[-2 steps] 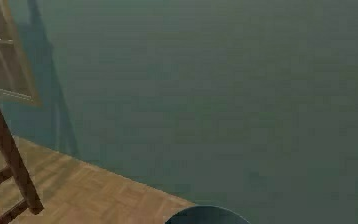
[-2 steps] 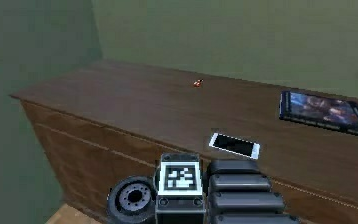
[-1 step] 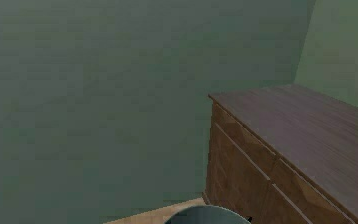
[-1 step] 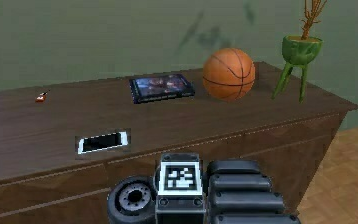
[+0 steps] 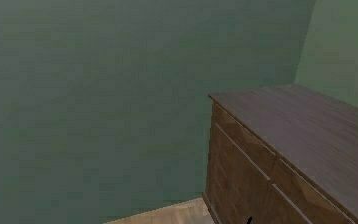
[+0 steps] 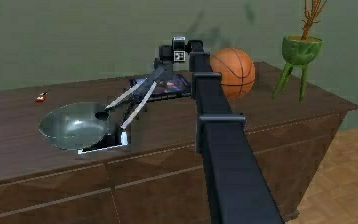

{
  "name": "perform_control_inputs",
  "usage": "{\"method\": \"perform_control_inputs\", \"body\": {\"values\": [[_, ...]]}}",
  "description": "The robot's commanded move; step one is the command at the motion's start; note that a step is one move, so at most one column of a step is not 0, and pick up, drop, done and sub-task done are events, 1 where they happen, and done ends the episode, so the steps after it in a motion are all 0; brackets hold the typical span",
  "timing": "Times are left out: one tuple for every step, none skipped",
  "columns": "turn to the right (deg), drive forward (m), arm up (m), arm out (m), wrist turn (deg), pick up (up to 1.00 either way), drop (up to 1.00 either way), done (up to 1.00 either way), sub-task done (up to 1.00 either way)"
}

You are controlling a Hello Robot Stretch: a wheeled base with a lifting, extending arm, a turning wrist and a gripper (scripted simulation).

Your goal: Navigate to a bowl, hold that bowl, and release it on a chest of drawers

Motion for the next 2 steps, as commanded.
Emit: {"method": "perform_control_inputs", "body": {"values": [[0.0,0.00,0.00,0.00,45.0,0.00,0.00,0.00,0.00],[0.0,0.00,0.00,0.00,21.0,0.00,0.00,0.00,0.00]]}}
